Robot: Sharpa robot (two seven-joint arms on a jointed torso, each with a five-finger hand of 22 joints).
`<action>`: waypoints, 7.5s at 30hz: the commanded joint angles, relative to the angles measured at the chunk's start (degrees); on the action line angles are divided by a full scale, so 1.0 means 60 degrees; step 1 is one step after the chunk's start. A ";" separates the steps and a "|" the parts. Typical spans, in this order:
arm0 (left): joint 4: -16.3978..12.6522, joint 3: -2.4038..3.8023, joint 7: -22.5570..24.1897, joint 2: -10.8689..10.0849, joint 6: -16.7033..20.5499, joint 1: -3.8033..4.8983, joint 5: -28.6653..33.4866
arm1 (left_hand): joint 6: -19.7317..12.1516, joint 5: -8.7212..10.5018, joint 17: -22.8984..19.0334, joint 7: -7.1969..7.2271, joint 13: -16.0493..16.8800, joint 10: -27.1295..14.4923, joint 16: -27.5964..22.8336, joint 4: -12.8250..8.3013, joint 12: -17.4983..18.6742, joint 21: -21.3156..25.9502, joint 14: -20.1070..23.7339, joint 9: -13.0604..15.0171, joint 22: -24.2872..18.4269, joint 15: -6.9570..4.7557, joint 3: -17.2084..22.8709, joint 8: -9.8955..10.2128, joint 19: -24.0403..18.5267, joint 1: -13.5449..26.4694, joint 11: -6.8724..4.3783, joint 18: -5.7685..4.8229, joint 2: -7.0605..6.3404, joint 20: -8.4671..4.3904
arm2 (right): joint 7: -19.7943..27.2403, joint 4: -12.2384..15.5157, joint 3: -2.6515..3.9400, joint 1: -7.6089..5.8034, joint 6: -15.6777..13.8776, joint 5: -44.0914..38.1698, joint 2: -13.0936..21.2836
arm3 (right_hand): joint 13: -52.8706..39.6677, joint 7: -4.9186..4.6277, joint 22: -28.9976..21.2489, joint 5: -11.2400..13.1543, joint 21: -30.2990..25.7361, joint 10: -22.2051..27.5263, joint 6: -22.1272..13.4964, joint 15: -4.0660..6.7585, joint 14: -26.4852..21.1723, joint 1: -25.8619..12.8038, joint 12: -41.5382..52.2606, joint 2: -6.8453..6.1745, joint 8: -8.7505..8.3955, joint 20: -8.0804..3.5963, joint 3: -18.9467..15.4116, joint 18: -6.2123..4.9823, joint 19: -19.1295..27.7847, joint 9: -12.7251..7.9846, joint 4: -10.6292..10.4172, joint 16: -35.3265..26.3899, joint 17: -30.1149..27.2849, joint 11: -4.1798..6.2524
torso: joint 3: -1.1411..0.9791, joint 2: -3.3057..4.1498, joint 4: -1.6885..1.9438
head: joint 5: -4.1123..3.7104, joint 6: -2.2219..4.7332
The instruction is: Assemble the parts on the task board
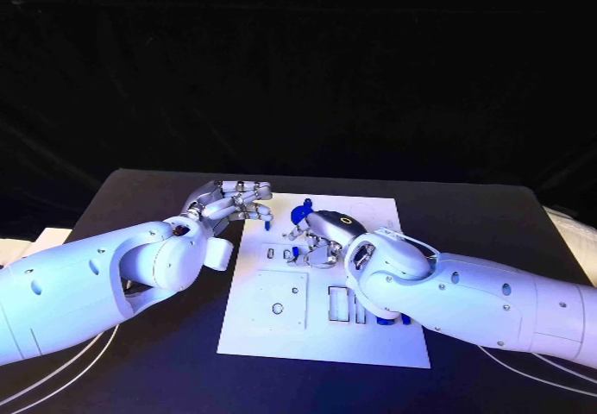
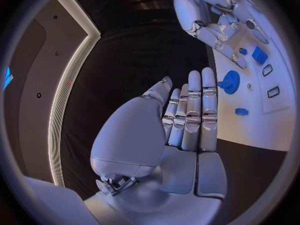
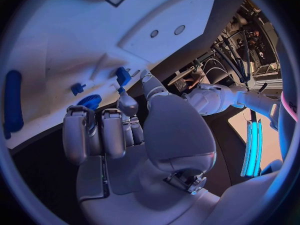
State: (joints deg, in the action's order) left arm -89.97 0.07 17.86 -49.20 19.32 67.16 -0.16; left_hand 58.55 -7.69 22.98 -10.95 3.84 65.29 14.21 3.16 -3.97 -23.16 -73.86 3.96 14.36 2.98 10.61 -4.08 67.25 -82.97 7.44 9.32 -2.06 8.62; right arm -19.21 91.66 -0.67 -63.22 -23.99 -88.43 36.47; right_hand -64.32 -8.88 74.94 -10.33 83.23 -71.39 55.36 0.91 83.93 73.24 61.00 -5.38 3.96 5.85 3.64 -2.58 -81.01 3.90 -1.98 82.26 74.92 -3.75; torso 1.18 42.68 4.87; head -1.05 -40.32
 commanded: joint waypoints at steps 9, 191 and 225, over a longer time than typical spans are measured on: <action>0.0363 -0.0002 -0.2096 0.0014 -0.1211 0.0069 -0.2129 | -0.0040 0.0374 0.4050 0.0241 0.0595 0.1390 0.5092 0.0878 -0.1046 -0.2474 -0.0869 0.0037 0.1787 -0.0394 -0.0243 -0.0104 0.0672 0.1488 -0.0444 0.0167 -0.0410 -0.0364 | 0.3391 0.1212 0.0164 -0.1115 0.0300 0.4270 0.1932 | 0.0313 -0.0015 -0.0250 0.0038 -0.0428 0.0248 -0.0122 -0.0092 0.0405 0.0305 -0.0169 0.0577 0.0086 0.0016 -0.0147 -0.0256 0.0467 0.0028 -0.0167 -0.0589 -0.0091 -0.0032 | -0.0055 -0.0178 -0.0146 | 0.0144 -0.0042; 0.2852 -0.0166 -0.9620 0.3133 -0.5644 0.0722 -1.0846 | -0.1030 0.0029 1.1170 0.1407 0.9752 0.1916 1.2632 0.0111 -1.0567 -0.9813 -0.2690 0.5188 1.0980 -0.1335 0.5281 -0.5355 0.3013 0.2150 -0.1529 -0.1115 -0.0942 -0.1232 | 0.3567 -0.0222 -0.0113 -0.1598 0.0056 0.7410 0.3196 | 0.3255 0.0046 -0.2651 0.0113 -0.2290 0.1623 0.0118 0.0018 -0.0026 0.0711 -0.2964 0.1135 0.0380 -0.0118 0.0264 -0.0713 0.1657 0.0006 0.0092 -0.3088 -0.2537 0.0059 | -0.0272 -0.0591 -0.0482 | 0.0716 -0.0777; 0.3125 -0.0165 -0.9638 0.3343 -0.5989 0.0721 -1.0673 | -0.0810 0.0055 1.1170 0.1429 0.9774 0.2002 1.2632 0.0117 -1.0597 -0.9855 -0.2690 0.5042 1.1067 -0.1330 0.5327 -0.5256 0.3037 0.2712 -0.1535 -0.1131 -0.0683 -0.1229 | 0.3577 -0.0226 -0.0114 -0.1591 0.0087 0.7408 0.3177 | 0.3298 0.0047 -0.2688 0.0022 -0.2326 0.1625 0.0110 0.0017 -0.0027 0.0705 -0.2975 0.1142 0.0388 -0.0114 0.0282 -0.0720 0.1668 0.0007 0.0082 -0.3111 -0.2547 0.0060 | -0.0278 -0.0592 -0.0479 | 0.0689 -0.0844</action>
State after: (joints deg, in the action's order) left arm -71.65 -0.77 -39.33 -29.40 -14.71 71.70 -64.26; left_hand 52.98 -7.24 74.95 -2.70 62.41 77.01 89.86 12.08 -67.39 -82.10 -83.99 34.27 74.93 -5.22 34.09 -35.91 84.04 -67.22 -1.75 3.57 -6.20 1.15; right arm 1.75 90.29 -1.36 -72.81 -24.26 -43.77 55.61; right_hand -44.58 -8.24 58.86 -9.99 69.60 -62.00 55.98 0.93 83.93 77.52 43.41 1.50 5.96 5.14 5.08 -5.70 -71.30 3.97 -1.35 63.89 59.69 -3.35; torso -0.49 39.13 2.04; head 3.09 -45.36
